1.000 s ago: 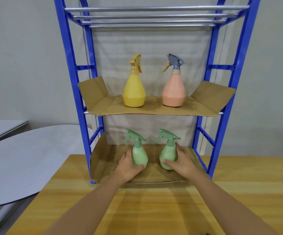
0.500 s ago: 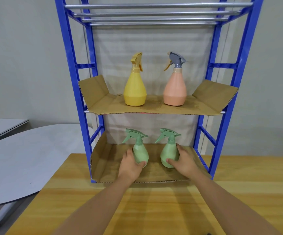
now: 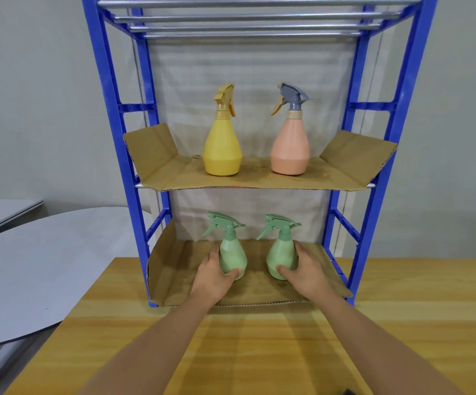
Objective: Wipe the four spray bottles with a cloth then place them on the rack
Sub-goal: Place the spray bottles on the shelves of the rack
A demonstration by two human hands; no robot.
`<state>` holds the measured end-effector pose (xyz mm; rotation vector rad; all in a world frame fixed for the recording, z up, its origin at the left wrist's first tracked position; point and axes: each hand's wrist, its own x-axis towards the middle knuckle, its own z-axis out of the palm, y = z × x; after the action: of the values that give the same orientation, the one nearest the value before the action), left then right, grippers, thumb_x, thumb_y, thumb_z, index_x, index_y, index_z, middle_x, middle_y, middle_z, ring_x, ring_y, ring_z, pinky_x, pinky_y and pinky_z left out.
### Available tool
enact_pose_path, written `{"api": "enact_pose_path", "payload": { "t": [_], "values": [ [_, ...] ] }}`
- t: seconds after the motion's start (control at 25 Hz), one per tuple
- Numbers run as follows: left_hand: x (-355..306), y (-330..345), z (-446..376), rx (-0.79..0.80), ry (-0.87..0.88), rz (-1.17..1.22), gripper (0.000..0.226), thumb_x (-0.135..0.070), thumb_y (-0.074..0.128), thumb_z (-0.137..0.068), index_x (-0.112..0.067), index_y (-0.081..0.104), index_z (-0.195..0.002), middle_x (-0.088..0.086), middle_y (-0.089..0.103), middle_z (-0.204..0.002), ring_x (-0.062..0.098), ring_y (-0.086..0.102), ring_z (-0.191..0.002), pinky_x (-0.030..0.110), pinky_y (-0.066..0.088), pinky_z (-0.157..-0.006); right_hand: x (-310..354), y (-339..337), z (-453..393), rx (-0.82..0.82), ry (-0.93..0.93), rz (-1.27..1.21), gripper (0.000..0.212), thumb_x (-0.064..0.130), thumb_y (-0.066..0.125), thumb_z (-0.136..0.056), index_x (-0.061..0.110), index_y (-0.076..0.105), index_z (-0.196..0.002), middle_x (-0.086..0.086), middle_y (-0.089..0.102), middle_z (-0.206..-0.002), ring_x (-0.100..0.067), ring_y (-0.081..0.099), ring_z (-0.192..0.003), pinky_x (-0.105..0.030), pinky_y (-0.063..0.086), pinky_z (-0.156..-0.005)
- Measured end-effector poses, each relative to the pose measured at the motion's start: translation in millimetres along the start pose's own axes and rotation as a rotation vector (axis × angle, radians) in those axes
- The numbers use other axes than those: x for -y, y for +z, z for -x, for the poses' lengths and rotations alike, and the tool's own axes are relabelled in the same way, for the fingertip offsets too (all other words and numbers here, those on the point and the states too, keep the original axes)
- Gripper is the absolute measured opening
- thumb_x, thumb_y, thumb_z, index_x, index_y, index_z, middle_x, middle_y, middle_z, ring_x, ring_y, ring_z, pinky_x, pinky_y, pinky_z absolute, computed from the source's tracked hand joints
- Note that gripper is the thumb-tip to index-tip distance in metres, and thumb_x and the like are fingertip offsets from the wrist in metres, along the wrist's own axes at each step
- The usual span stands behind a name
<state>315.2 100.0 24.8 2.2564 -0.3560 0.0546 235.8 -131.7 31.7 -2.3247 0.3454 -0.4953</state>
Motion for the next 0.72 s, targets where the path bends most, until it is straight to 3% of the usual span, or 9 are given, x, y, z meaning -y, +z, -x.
{"api": "enact_pose_path", "payload": {
  "t": [0.2, 0.4, 0.52, 0.6, 0.72],
  "values": [
    [0, 0, 0, 0.016, -0.011, -0.002, 0.095, -0.047, 0.079, -0.08, -0.024, 0.028, -0.157, 0.005, 0.054, -0.139, 0.025, 0.053, -0.127, 0.04, 0.049, -0.102, 3, -1, 3, 0.011, 0.018, 0.0, 0.084, 0.039, 0.074, -0.082, 0.022, 0.029, -0.15, -0.001, 0.05, -0.138, -0.02, 0.05, -0.122, -0.034, 0.046, -0.097],
    [-15, -19, 22, -0.008, -0.033, -0.023, 0.083, -0.046, 0.077, -0.084, -0.021, 0.035, -0.152, 0.007, 0.05, -0.139, 0.03, 0.051, -0.129, 0.05, 0.048, -0.106, 20, -22, 22, 0.037, 0.065, 0.007, 0.085, 0.045, 0.067, -0.087, 0.02, 0.021, -0.154, -0.002, 0.039, -0.153, -0.021, 0.04, -0.137, -0.037, 0.04, -0.107],
    [-44, -47, 46, -0.038, 0.057, -0.072, 0.06, -0.036, 0.07, -0.093, -0.019, 0.048, -0.146, 0.005, 0.056, -0.139, 0.026, 0.055, -0.127, 0.039, 0.048, -0.106, 54, -53, 42, -0.004, 0.028, 0.052, 0.073, 0.045, 0.063, -0.091, 0.02, 0.029, -0.151, -0.004, 0.044, -0.148, -0.023, 0.045, -0.133, -0.034, 0.042, -0.101],
    [-70, -72, 63, -0.042, 0.11, -0.082, 0.041, -0.033, 0.066, -0.096, -0.016, 0.062, -0.133, 0.003, 0.066, -0.127, 0.022, 0.062, -0.119, 0.031, 0.05, -0.1, 81, -74, 58, -0.025, -0.012, 0.029, 0.065, 0.041, 0.062, -0.092, 0.018, 0.038, -0.148, -0.006, 0.049, -0.144, -0.022, 0.049, -0.129, -0.031, 0.042, -0.098],
    [-109, -106, 86, -0.064, 0.212, -0.058, 0.021, -0.029, 0.061, -0.098, -0.015, 0.072, -0.109, 0.0, 0.074, -0.105, 0.019, 0.069, -0.101, 0.034, 0.056, -0.091, 117, -103, 78, -0.033, -0.074, -0.031, 0.045, 0.034, 0.061, -0.094, 0.013, 0.055, -0.134, -0.004, 0.06, -0.129, -0.02, 0.059, -0.116, -0.025, 0.045, -0.087]
  ]
}}
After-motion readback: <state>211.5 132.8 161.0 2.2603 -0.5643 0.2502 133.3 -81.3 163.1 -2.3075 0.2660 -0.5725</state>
